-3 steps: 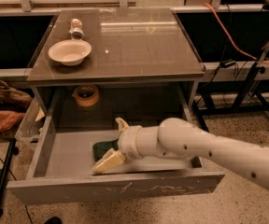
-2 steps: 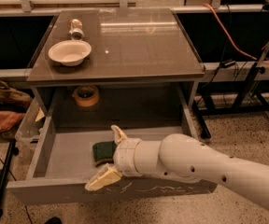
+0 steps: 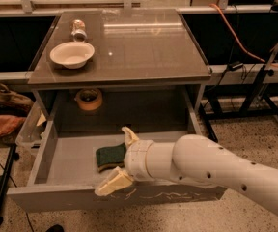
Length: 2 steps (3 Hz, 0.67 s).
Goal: Place sponge into top drawer
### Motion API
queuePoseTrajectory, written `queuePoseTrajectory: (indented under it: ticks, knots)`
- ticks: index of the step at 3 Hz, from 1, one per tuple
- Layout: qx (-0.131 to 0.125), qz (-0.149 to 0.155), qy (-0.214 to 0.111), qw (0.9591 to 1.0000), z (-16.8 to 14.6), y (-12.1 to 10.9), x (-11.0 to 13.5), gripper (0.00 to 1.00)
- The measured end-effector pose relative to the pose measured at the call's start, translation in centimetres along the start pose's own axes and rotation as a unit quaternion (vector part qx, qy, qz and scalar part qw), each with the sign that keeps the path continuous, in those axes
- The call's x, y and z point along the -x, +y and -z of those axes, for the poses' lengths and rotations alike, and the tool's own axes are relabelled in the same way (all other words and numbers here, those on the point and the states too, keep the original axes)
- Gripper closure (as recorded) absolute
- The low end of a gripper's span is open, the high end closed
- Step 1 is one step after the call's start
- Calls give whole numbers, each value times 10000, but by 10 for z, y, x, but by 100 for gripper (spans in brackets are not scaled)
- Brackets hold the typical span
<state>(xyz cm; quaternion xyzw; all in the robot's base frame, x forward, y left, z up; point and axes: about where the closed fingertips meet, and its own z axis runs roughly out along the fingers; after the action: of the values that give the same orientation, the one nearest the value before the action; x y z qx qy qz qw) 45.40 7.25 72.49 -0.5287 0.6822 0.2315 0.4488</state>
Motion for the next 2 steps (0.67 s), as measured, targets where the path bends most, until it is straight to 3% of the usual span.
queuePoseTrajectory:
  ticks: [1,2]
  knots:
    - [-356,151,336,9987,66,-8,22,0]
    - [-1023,477,596,9918,139,-11,58,0]
